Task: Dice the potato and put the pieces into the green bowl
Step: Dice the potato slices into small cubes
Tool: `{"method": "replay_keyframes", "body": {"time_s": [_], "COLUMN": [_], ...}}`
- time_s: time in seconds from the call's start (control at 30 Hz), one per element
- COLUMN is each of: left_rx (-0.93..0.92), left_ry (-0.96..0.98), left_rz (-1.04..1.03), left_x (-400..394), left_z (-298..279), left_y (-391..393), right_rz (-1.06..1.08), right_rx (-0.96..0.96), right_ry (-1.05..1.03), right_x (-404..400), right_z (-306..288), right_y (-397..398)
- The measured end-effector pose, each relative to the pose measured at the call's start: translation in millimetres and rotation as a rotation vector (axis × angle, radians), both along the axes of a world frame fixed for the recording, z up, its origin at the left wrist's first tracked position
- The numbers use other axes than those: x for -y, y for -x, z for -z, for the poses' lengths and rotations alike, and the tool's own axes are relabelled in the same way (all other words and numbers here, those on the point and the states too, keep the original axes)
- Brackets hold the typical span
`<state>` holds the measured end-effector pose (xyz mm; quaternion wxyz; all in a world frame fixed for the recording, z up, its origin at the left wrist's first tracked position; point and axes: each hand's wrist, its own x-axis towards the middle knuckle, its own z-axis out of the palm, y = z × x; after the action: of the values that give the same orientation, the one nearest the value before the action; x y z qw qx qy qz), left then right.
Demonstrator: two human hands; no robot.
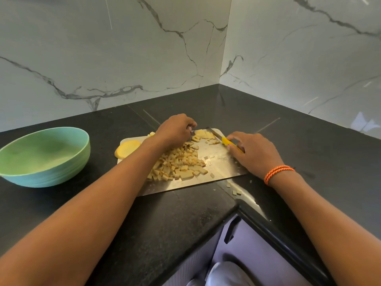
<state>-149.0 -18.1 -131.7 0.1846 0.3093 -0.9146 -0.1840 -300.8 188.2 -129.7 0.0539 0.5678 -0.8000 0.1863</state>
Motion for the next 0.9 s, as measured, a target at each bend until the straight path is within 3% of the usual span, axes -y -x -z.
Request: {"method": "replay_keyframes", "body": {"time_s": [0.17, 0.4, 0.63, 0.9], "left_rx": [0.092, -0.015, -0.08, -0.147], "left_ry": [0.091, -0.01, -0.063, -0.051], "left_rz": [0.039, 0.002, -0.026, -0.085], "left_x": [-3.5, -6.1, -5.7, 2.5], "left_z": [-2.4, -9.6, -9.4, -18.8], "left_y": [2.0, -4.0, -7.3, -17.2], "right_rz": [-0.075, -0.234, -0.159, -0.29], "right_rx": [-0.04, 0.132, 0.124, 0.274], "right_ry": [-0.026, 0.035, -0.005, 0.046], "right_x": [-1.3, -7.9, -15.9, -4.5], "right_z": [-1.2, -3.0, 1.6, 1.4], "right_y": [-8.1, -14.4, -2.3, -24.4]}}
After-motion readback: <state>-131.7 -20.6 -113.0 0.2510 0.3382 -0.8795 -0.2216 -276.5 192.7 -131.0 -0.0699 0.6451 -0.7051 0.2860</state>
